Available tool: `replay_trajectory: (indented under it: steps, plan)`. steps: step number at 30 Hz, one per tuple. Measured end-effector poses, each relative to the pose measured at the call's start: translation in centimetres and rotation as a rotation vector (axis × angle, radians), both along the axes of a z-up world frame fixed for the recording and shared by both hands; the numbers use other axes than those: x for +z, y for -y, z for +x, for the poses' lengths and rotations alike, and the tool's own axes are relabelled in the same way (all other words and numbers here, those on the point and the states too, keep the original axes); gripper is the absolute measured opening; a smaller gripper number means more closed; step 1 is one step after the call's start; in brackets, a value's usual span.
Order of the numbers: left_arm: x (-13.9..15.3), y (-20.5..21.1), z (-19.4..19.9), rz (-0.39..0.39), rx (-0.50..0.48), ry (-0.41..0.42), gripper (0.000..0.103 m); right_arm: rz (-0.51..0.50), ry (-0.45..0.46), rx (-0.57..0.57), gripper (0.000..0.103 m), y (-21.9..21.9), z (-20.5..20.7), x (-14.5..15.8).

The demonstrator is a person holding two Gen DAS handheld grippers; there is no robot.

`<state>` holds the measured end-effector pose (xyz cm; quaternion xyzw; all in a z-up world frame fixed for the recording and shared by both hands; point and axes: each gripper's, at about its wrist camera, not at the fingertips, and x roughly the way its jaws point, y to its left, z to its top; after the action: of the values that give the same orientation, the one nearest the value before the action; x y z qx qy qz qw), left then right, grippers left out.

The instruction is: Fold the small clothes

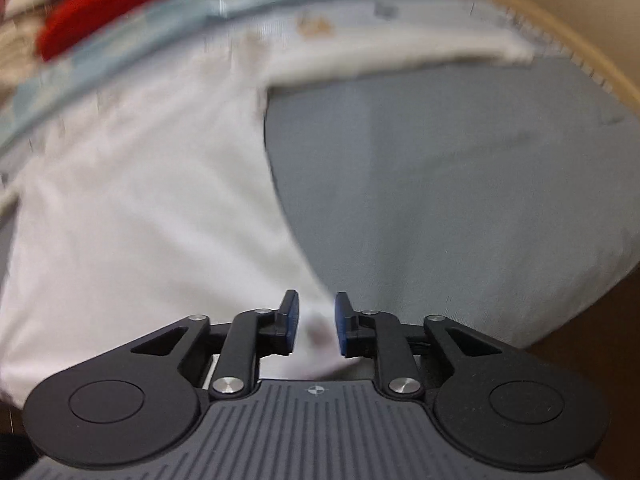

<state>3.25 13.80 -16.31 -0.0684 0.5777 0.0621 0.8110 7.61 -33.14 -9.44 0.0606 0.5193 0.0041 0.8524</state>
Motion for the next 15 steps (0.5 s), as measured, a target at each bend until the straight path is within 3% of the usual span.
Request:
replay_trajectory:
  steps: [2, 6, 10, 13, 15]
  plan:
    - [0.8, 0.4, 0.0, 0.036, -0.011, 0.034, 0.034, -0.026, -0.092, -0.007, 0.022, -0.4, 0.2, -1.5]
    - [2.4, 0.8, -0.4, -0.004, -0.047, 0.142, 0.035, -0.048, -0.021, -0.016, 0.022, -1.0, -0.2, -0.5]
    - [-0.1, 1.1, 0.0, 0.056, -0.062, 0.021, 0.039, -0.131, -0.076, -0.011, 0.022, -1.2, -0.1, -1.5]
    - [1.4, 1.6, -0.3, 0.058, -0.059, 0.098, 0.039, -0.195, 0.022, -0.018, 0.023, -2.2, -0.7, -0.2]
    - [2.7, 2.2, -0.5, 0.042, -0.082, 0.173, 0.04, -0.178, 0.125, 0.014, 0.023, -3.0, -1.4, 1.2]
